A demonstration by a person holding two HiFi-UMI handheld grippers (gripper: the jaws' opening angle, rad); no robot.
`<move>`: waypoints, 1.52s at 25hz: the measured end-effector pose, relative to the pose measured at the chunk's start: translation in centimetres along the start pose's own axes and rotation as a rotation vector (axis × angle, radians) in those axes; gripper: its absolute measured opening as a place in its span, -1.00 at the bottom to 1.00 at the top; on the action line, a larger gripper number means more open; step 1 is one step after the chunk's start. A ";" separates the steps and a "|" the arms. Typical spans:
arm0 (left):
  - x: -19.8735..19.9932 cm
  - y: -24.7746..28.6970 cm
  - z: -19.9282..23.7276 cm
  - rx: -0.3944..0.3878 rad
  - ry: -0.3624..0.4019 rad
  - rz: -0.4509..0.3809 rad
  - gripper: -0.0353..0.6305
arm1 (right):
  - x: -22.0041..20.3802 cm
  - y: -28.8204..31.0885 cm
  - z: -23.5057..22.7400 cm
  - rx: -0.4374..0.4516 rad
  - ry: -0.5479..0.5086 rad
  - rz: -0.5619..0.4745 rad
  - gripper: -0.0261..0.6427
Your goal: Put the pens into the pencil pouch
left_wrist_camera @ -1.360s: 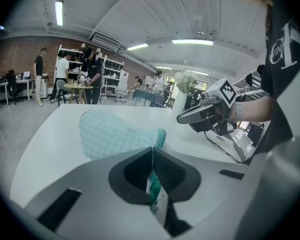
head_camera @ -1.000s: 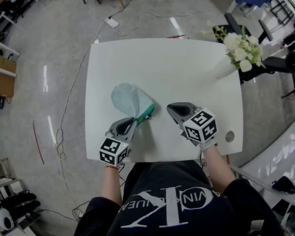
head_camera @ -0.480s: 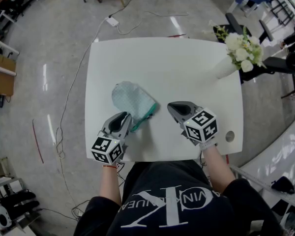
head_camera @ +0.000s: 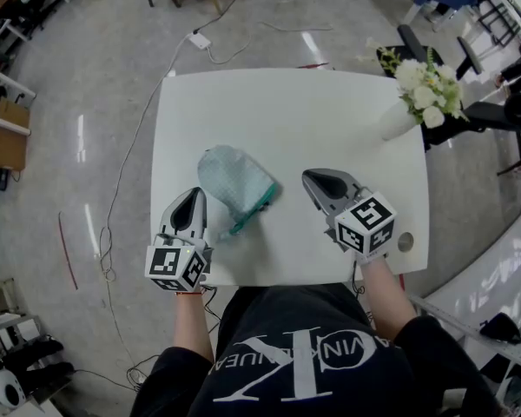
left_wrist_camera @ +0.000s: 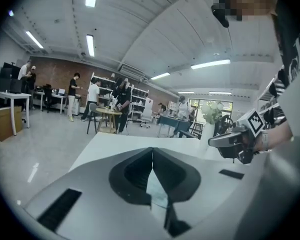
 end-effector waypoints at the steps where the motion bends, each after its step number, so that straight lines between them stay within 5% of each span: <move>1: 0.6 -0.2 -0.1 0.010 0.011 -0.017 -0.88 | 0.4 -0.2 0.0 -0.009 -0.008 -0.022 -0.89; 16: 6.4 -1.8 -1.8 0.047 0.145 -0.195 -0.88 | 5.5 -2.7 1.0 -0.071 -0.092 -0.232 -0.89; 38: 6.3 -4.4 -2.4 0.027 0.166 -0.249 -0.88 | 5.3 -4.7 3.9 -0.115 -0.113 -0.330 -0.90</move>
Point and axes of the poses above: the fingertips, and each gripper's own axes: y forward along the fingers, z to its left, x out of its top, the point moved 10 cm from there along -y, backward along the fingers, and after that the axes turned 6 degrees about -y, right-handed, at the moved point
